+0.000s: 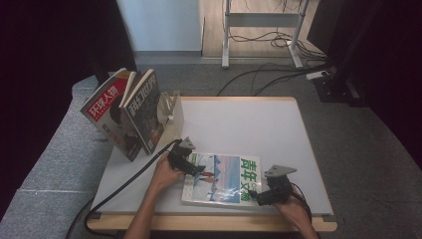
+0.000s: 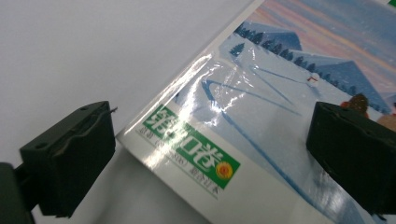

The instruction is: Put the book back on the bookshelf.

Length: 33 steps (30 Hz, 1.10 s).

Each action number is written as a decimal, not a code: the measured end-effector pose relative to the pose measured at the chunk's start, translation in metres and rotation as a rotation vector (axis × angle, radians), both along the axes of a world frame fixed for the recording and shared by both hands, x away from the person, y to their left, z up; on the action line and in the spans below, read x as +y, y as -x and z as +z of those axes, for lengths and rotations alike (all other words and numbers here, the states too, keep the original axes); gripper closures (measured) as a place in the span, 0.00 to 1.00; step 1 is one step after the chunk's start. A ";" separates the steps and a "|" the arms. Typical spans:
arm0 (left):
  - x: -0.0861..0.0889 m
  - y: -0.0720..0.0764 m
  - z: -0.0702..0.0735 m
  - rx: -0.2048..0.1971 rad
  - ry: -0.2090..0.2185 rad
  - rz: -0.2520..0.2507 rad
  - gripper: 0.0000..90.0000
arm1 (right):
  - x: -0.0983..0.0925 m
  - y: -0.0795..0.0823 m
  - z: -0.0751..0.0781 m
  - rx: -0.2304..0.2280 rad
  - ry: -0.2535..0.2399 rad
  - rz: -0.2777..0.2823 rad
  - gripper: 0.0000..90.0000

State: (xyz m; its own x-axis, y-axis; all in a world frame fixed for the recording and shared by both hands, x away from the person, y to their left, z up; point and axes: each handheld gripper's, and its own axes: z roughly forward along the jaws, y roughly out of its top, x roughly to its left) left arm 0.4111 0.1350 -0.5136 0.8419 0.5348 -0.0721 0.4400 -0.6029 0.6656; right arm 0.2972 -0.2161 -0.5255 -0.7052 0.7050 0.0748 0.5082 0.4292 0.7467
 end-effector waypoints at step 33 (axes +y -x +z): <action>-0.008 0.002 -0.004 0.043 0.022 -0.007 0.03 | -0.014 0.028 -0.010 0.010 -0.010 -0.010 0.00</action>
